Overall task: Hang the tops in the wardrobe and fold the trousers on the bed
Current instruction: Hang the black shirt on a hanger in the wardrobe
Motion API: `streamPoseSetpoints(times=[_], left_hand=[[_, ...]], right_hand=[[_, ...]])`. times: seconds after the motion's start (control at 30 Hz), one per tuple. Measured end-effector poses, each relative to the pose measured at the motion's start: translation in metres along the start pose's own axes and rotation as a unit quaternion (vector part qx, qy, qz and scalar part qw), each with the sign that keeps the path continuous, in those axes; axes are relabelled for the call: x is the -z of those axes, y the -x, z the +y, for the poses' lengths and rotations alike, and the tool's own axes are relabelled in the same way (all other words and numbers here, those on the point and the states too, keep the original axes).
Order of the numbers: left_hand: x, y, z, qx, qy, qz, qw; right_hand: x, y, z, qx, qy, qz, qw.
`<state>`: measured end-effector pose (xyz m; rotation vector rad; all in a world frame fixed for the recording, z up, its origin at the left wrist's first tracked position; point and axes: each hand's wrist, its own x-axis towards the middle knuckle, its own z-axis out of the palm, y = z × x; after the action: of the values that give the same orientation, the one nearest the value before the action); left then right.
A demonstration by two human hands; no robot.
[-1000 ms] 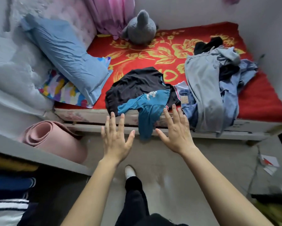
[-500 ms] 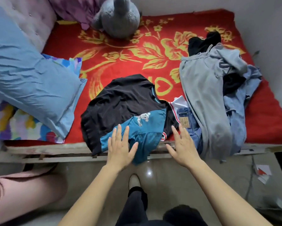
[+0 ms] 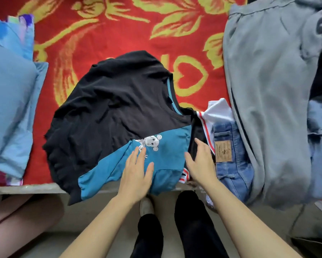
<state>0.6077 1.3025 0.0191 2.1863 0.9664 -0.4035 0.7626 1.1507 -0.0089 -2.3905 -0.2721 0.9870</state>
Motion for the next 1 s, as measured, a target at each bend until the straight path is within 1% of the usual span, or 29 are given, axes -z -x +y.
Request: streamPoseSetpoints(times=[0.1, 0.17, 0.2, 0.27, 0.33, 0.4, 0.47, 0.53, 0.67, 0.77, 0.9, 1.0], left_hand=[[-0.013, -0.069, 0.015, -0.015, 0.0, 0.032, 0.999], [-0.016, -0.122, 0.027, -0.038, -0.044, 0.071, 0.996], [-0.016, -0.149, 0.033, -0.049, -0.083, 0.091, 0.991], [-0.01, -0.205, 0.048, -0.076, -0.169, 0.125, 0.975], [-0.002, -0.259, 0.063, -0.127, -0.274, 0.143, 0.943], [0.003, -0.306, 0.077, -0.174, -0.362, 0.126, 0.907], [0.001, -0.335, 0.088, -0.172, -0.387, 0.077, 0.902], [-0.003, -0.345, 0.093, -0.147, -0.378, 0.047, 0.913], [0.002, -0.33, 0.082, -0.127, -0.278, 0.095, 0.947], [0.007, -0.303, 0.057, -0.095, -0.206, 0.118, 0.967], [-0.003, -0.227, 0.009, -0.02, -0.092, 0.111, 0.989], [-0.002, -0.154, -0.021, 0.046, 0.005, 0.129, 0.991]], right_hand=[[-0.019, -0.064, -0.017, -0.039, -0.065, 0.057, 0.996], [-0.029, -0.099, -0.024, -0.062, -0.096, 0.075, 0.991], [-0.035, -0.113, -0.023, -0.067, -0.112, 0.071, 0.989], [-0.045, -0.132, -0.017, -0.071, -0.128, 0.038, 0.989], [-0.052, -0.143, -0.008, -0.053, -0.102, 0.009, 0.993], [-0.059, -0.149, 0.0, -0.026, -0.075, 0.005, 0.997], [-0.062, -0.152, 0.005, -0.004, -0.076, 0.003, 0.997], [-0.063, -0.153, 0.006, 0.006, -0.093, -0.003, 0.996], [-0.061, -0.151, 0.002, 0.009, -0.103, -0.01, 0.995], [-0.055, -0.151, -0.001, 0.0, -0.094, -0.037, 0.995], [-0.044, -0.152, -0.012, -0.031, -0.042, -0.068, 0.996], [-0.043, -0.137, -0.036, -0.053, 0.053, -0.065, 0.995]])
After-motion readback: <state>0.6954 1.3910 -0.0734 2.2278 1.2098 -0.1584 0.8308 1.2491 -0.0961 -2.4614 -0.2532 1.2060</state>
